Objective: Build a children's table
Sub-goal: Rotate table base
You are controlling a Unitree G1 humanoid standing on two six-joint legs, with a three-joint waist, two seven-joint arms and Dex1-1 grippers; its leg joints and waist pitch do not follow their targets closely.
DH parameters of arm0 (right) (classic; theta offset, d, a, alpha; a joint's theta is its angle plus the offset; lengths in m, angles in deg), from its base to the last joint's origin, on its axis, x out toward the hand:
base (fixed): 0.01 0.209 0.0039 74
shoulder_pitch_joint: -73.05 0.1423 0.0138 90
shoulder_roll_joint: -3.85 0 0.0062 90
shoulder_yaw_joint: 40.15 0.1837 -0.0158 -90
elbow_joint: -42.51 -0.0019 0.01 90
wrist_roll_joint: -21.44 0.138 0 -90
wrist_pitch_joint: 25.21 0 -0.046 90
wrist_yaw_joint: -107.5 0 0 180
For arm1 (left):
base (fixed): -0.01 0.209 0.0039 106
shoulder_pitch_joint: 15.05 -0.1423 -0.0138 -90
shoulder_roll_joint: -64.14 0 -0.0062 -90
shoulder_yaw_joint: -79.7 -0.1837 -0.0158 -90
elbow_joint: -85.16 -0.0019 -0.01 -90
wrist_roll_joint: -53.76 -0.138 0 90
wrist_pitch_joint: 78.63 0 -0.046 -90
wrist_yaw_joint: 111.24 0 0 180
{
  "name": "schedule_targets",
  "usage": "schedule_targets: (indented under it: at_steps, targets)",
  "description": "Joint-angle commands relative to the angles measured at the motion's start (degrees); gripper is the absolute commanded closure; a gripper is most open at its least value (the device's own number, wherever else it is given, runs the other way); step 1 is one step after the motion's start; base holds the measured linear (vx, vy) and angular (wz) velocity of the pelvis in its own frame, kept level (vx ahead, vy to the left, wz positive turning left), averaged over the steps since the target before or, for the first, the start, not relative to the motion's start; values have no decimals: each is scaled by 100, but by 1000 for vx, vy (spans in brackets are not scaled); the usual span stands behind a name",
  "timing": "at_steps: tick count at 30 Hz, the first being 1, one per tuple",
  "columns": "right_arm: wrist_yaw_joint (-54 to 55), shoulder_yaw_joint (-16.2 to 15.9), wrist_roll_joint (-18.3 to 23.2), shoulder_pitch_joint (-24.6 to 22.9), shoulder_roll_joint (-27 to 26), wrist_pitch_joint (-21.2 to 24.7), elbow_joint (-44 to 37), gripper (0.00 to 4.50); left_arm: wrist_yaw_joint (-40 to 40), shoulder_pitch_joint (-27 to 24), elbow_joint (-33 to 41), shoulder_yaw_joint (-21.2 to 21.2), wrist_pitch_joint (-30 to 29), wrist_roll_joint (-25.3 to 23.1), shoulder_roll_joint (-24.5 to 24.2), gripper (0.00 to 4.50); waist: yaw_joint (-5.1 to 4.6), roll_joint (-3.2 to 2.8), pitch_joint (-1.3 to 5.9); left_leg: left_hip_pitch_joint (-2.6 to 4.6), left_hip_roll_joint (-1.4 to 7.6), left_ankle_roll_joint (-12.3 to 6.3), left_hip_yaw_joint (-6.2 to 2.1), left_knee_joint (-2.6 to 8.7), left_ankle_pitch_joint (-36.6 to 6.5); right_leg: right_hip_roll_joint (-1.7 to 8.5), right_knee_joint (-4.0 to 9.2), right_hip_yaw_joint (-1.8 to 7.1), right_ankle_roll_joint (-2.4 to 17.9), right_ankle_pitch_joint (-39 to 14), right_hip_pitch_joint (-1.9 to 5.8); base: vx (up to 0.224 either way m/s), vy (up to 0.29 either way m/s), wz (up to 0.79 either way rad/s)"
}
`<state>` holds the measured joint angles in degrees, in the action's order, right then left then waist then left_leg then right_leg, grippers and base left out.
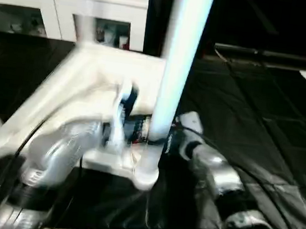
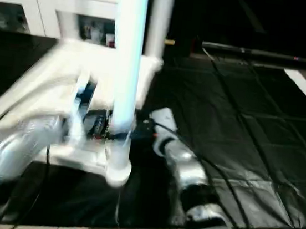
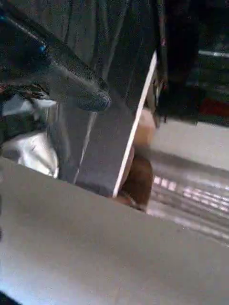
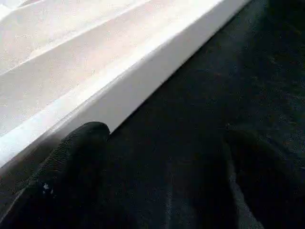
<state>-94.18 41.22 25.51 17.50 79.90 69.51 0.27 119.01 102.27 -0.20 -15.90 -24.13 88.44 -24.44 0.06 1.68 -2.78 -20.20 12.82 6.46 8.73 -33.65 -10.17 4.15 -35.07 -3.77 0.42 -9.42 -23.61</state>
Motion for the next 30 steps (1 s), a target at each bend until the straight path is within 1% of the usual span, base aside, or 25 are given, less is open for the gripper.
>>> schedule_targets:
  at_steps: [1, 2, 3, 4, 5, 6, 8, 10, 11, 12, 13, 14, 15, 16, 17, 18, 19, 20, 21, 22, 23, 24, 25, 29, 30]
  targets:
    - [-54, -25, 38, 154, -28, -111, 48, 0, -241, 293, -419, 2, 362, -253, 54, 5, 60, -119, 340, -30, -70, 104, 80, 391, -1797, 199, 461, 185, 862, -1923, 285, 0, 0, 0]
    - [19, 98, 56, 152, 107, -151, 90, 0, -282, 423, -587, 101, 487, -289, 62, 5, 99, -119, 365, 3, -72, 96, 98, 372, -1675, 189, 434, 193, 969, -1582, 294, 0, 0, 0]
    - [41, 178, 68, 139, 209, -177, 115, 0, -297, 481, -656, 170, 534, -291, 71, 5, 94, -115, 379, -12, -78, 88, 105, 366, -1578, 186, 410, 201, 1035, -1373, 309, 0, 0, 0]
    - [57, 240, 71, 118, 313, -199, 135, 0, -305, 509, -687, 209, 558, -289, 81, 5, 106, -112, 389, -45, -75, 60, 102, 369, -1400, 195, 371, 195, 1128, -1096, 346, 0, 0, 0]
    - [60, 285, 59, 111, 372, -231, 169, 0, -309, 532, -728, 240, 600, -309, 94, 5, 115, -109, 387, -36, -72, 45, 109, 364, -1369, 193, 375, 194, 1152, -1047, 340, 0, 0, 0]
    - [62, 335, 51, 93, 452, -260, 196, 0, -304, 550, -770, 251, 641, -344, 90, 5, 133, -95, 387, -45, -70, 13, 117, 354, -1281, 196, 363, 197, 1191, -962, 350, 0, 0, 0]
    - [-27, 501, 70, 15, 729, -341, 239, 0, -248, 570, -927, 199, 843, -578, -12, 5, 180, -98, 390, -27, -67, -23, 132, 344, -1228, 197, 372, 198, 1197, -947, 344, 0, 0, 0]
    - [-190, 645, 129, -98, 999, -365, 113, 0, -62, 540, -1060, 52, 1039, -825, -208, 5, 216, -90, 386, -29, -78, -55, 141, 342, -1206, 186, 375, 199, 1173, -932, 350, 0, 0, 0]
    - [-316, 702, 176, -179, 1137, -344, -35, 0, 99, 498, -1106, -67, 1133, -958, -374, 5, 222, -87, 369, -30, -80, -78, 142, 353, -1311, 186, 394, 194, 1111, -1120, 348, 0, 0, 0]
    - [-439, 736, 209, -259, 1258, -324, -192, 0, 262, 452, -1137, -181, 1200, -1070, -540, 5, 232, -102, 367, -20, -76, -68, 137, 355, -1403, 195, 415, 192, 1039, -1336, 345, 0, 0, 0]
    - [-450, 736, 209, -265, 1266, -322, -206, 0, 275, 449, -1138, -189, 1197, -1076, -554, 5, 234, -89, 369, -18, -75, -62, 137, 356, -1409, 193, 421, 191, 1013, -1388, 345, 0, 0, 0]
    - [-662, 707, 218, -365, 1405, -308, -429, 0, 499, 404, -1202, -362, 1204, -1199, -797, 5, 223, -74, 352, -51, -82, -46, 126, 372, -1488, 192, 440, 176, 950, -1677, 351, 0, 0, 0]
    - [-749, 695, 224, -401, 1455, -313, -496, 0, 568, 395, -1238, -437, 1230, -1254, -874, 5, 215, -65, 348, -51, -82, -39, 130, 370, -1542, 195, 450, 174, 907, -1819, 341, 0, 0, 0]
    - [-1036, 673, 302, -511, 1565, -245, -756, 0, 871, 342, -1289, -655, 1302, -1399, -1135, 5, 202, -61, 347, -59, -83, -37, 124, 371, -1571, 196, 456, 173, 867, -1925, 343, 0, 0, 0]
    - [-1036, 673, 302, -511, 1565, -245, -756, 0, 871, 342, -1289, -655, 1302, -1399, -1135, 5, 218, -71, 339, -33, -74, -64, 118, 383, -1677, 205, 491, 171, 802, -2142, 315, 0, 0, 0]
    - [-1312, 639, 368, -612, 1670, -196, -1003, 0, 1080, 304, -1319, -804, 1356, -1499, -1311, 5, 203, -66, 332, -30, -73, -79, 115, 383, -1733, 200, 500, 174, 778, -2253, 303, 0, 0, 0]
    - [-1614, 588, 428, -718, 1792, -167, -1266, 0, 1295, 284, -1441, -988, 1502, -1696, -1525, 5, 213, -72, 342, -18, -66, -78, 121, 375, -1726, 208, 498, 181, 786, -2237, 290, 0, 0, 0]
    - [-1943, 511, 495, -820, 1935, -152, -1520, 0, 1441, 302, -1628, -1113, 1633, -1897, -1672, 22, 228, -62, 339, 1, -54, -109, 123, 377, -1740, 205, 501, 188, 793, -2225, 272, 0, 0, 0]
    - [-2144, 463, 539, -882, 2022, -135, -1677, 0, 1495, 335, -1772, -1179, 1763, -2046, -1735, 32, 233, -67, 324, 0, -61, -149, 124, 386, -1755, 188, 512, 191, 777, -2186, 272, 0, 0, 0]
    - [-2324, 427, 580, -941, 2100, -114, -1825, 0, 1555, 370, -1916, -1241, 1905, -2185, -1785, 32, 229, -67, 335, 7, -55, -138, 125, 384, -1744, 191, 490, 194, 799, -2122, 273, 0, 0, 0]
    - [-2521, 386, 626, -1004, 2192, -74, -1981, 0, 1651, 409, -2029, -1314, 1955, -2284, -1845, 43, 235, -61, 324, -5, -58, -146, 119, 393, -1749, 189, 503, 186, 795, -2133, 285, 0, 0, 0]
    - [-2745, 334, 676, -1082, 2297, -3, -2178, 0, 1791, 447, -2151, -1414, 2035, -2404, -1938, 51, 251, -71, 323, 14, -56, -152, 116, 396, -1802, 193, 512, 184, 800, -2206, 274, 0, 0, 0]
    - [-3049, 256, 761, -1178, 2439, 102, -2424, 0, 1919, 497, -2294, -1510, 2075, -2507, -2026, 61, 251, -57, 330, 11, -48, -149, 117, 395, -1803, 201, 503, 189, 810, -2192, 277, 0, 0, 0]
    - [-3816, 69, 1020, -1441, 2803, 453, -3100, 0, 1999, 646, -2689, -1667, 2226, -2698, -2094, 94, 325, -61, 334, 6, -36, -186, 117, 395, -1692, 215, 479, 202, 919, -1948, 294, 0, 0, 0]
    - [-4047, 15, 1133, -1526, 2917, 609, -3342, 0, 1994, 691, -2812, -1709, 2253, -2748, -2086, 99, 341, -45, 327, -4, -45, -207, 120, 394, -1685, 209, 485, 199, 905, -1985, 306, 0, 0, 0]
